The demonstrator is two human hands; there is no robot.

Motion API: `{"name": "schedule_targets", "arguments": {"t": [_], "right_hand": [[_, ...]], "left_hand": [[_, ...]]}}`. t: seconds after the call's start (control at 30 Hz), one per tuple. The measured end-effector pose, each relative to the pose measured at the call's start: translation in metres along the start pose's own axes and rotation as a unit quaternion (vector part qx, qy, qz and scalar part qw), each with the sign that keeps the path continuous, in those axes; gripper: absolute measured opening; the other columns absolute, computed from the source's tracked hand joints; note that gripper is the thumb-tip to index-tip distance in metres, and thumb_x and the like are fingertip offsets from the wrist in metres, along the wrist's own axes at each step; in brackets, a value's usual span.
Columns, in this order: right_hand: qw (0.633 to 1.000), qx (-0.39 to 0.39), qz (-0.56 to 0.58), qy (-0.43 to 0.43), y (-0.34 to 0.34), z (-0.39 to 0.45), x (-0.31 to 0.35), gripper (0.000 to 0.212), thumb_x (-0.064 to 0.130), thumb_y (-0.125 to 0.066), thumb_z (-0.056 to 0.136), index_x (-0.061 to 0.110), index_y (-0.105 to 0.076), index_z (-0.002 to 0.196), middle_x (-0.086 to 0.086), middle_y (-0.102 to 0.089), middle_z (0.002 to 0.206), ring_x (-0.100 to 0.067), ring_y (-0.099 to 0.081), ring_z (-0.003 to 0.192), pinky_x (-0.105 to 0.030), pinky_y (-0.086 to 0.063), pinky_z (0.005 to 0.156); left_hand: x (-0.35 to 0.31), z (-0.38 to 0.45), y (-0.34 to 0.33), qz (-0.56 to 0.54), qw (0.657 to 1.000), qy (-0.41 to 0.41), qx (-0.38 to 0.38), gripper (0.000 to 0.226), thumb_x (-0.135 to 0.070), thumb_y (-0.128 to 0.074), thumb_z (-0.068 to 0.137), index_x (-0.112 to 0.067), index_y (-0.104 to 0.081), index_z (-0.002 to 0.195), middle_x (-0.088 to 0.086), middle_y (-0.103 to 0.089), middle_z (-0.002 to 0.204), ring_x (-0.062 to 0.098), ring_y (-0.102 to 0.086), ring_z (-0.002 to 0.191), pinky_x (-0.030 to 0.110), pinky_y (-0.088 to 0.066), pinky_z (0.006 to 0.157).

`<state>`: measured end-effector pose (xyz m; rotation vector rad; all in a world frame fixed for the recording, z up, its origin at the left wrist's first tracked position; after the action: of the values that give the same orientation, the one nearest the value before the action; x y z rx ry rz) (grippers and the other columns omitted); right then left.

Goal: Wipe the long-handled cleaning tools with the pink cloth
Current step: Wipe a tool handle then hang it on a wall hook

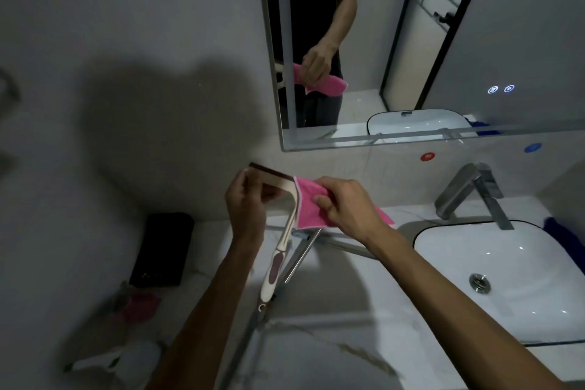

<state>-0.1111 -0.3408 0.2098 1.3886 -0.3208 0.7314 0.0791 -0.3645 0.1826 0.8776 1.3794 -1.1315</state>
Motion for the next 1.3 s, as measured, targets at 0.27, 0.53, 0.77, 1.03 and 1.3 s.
{"name": "schedule_targets", "arguments": {"t": [0.27, 0.53, 0.77, 1.03, 1.3], "right_hand": [[0.997, -0.007, -0.035, -0.071, 0.009, -0.006, -0.038, 0.013, 0.011, -0.057, 0.09, 0.013, -0.07, 0.09, -0.001, -0.066, 0.072, -0.024, -0.057, 0.063, -0.03, -0.041, 0.059], [0.999, -0.048, -0.014, -0.011, 0.007, -0.005, -0.023, 0.016, 0.008, -0.063, 0.091, 0.016, -0.076, 0.089, 0.0, -0.074, 0.076, -0.019, -0.065, 0.065, -0.031, -0.054, 0.062], [0.948, -0.162, 0.261, -0.078, 0.019, -0.017, -0.02, 0.017, 0.012, -0.061, 0.098, 0.018, -0.071, 0.11, 0.011, -0.069, 0.095, 0.001, -0.065, 0.086, -0.018, -0.055, 0.079], [0.968, 0.008, 0.231, -0.094, -0.021, -0.013, -0.018, 0.014, 0.016, -0.069, 0.093, 0.015, -0.071, 0.107, 0.003, -0.072, 0.099, -0.008, -0.069, 0.087, -0.024, -0.057, 0.079], [0.902, -0.161, 0.368, -0.157, 0.018, -0.009, -0.029, 0.016, 0.017, -0.069, 0.092, 0.018, -0.071, 0.108, -0.001, -0.073, 0.101, -0.013, -0.073, 0.083, -0.026, -0.06, 0.072]], "left_hand": [[0.007, 0.006, 0.022, -0.001, 0.998, 0.017, -0.061, 0.012, -0.006, -0.051, 0.101, -0.004, -0.059, 0.11, 0.015, -0.067, 0.104, 0.021, -0.072, 0.084, 0.03, -0.059, 0.07], [-0.005, -0.025, -0.029, 0.471, 0.811, -0.33, 0.107, 0.023, 0.001, -0.068, 0.08, -0.011, -0.072, 0.099, 0.005, -0.071, 0.1, 0.026, -0.064, 0.092, 0.039, -0.045, 0.09], [0.0, -0.024, -0.024, 0.377, 0.9, -0.193, 0.097, 0.009, -0.008, -0.073, 0.084, -0.016, -0.071, 0.08, -0.006, -0.067, 0.076, 0.012, -0.061, 0.068, 0.025, -0.044, 0.06], [-0.01, -0.031, -0.035, 0.251, 0.954, -0.119, 0.11, 0.017, 0.0, -0.069, 0.087, -0.012, -0.078, 0.095, -0.017, -0.068, 0.074, -0.007, -0.063, 0.068, 0.007, -0.044, 0.058], [0.003, -0.039, -0.032, 0.324, 0.925, -0.168, 0.107, 0.024, 0.001, -0.063, 0.088, -0.005, -0.057, 0.065, 0.004, -0.048, 0.058, 0.015, -0.043, 0.057, 0.024, -0.03, 0.053]]}}
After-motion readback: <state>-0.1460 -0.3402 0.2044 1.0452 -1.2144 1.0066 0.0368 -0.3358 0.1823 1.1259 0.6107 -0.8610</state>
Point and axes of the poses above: each hand's wrist, its own z-axis towards the middle knuckle, its own y-axis out of the back of the hand, x = y × z, the point moved 7 cm from there along z, towards the middle knuckle
